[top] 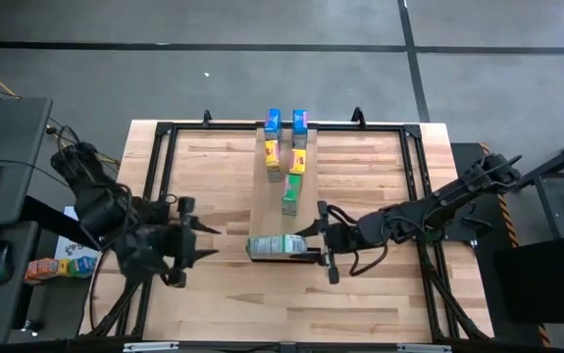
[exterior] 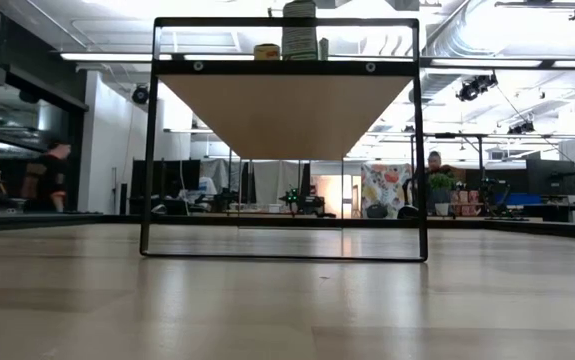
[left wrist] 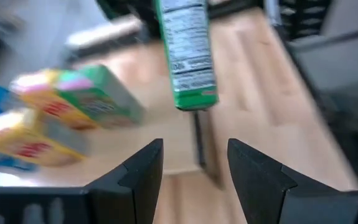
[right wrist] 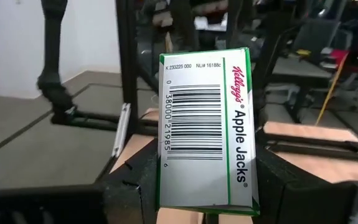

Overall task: Stack cereal on shelf
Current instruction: Put the green cereal box on the shelf

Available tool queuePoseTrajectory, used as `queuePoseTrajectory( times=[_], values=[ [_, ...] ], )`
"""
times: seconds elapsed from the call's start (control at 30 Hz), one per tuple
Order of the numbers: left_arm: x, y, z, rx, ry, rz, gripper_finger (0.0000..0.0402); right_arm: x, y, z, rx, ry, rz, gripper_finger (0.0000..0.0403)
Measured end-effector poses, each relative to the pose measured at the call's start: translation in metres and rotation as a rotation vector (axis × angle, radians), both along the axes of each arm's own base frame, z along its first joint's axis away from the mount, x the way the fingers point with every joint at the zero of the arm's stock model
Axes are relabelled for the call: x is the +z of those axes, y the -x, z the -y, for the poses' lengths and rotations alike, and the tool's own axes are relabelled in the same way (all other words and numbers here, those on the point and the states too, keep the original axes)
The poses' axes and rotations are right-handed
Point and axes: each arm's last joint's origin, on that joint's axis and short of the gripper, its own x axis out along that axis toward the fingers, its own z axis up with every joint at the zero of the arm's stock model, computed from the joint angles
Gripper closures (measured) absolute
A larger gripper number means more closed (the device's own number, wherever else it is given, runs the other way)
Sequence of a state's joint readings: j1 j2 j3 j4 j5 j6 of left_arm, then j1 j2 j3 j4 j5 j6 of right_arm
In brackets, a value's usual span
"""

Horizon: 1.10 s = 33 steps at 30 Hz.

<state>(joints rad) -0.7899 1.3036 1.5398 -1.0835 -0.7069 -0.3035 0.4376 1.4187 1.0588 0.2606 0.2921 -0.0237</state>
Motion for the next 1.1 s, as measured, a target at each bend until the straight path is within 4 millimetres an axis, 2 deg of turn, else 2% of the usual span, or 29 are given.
queuePoseTrajectory(
  times=[0.2, 0.33, 0.47, 0.57, 0.73, 0.9, 1.1],
  values=[
    [-0.041, 0.012, -0.003, 0.125, -0.183, 0.145, 0.0231, 0.004, -0.002, 0.005, -0.038, -0.015, 0.045, 0.025],
    [-0.069, 0.019, -0.012, 0.203, -0.183, 0.228, 0.0231, 0.009, -0.006, 0.012, -0.06, -0.029, 0.087, 0.025],
    [-0.087, 0.023, -0.019, 0.237, -0.154, 0.343, 0.0231, 0.017, -0.008, 0.019, -0.041, -0.019, 0.173, 0.025],
    [-0.095, 0.023, -0.023, 0.179, -0.093, 0.429, 0.0231, 0.022, -0.01, 0.023, -0.003, -0.016, 0.222, 0.025],
    [-0.104, 0.018, -0.037, -0.148, 0.03, 0.637, 0.0231, 0.023, -0.012, 0.029, 0.032, -0.014, 0.234, 0.025],
    [-0.105, 0.018, -0.06, -0.189, 0.098, 0.732, 0.0231, 0.023, -0.012, 0.029, 0.044, -0.006, 0.235, 0.025],
    [-0.113, 0.0, -0.076, -0.198, 0.169, 0.718, 0.0228, 0.023, -0.012, 0.031, 0.043, 0.002, 0.236, 0.025]
  ],
)
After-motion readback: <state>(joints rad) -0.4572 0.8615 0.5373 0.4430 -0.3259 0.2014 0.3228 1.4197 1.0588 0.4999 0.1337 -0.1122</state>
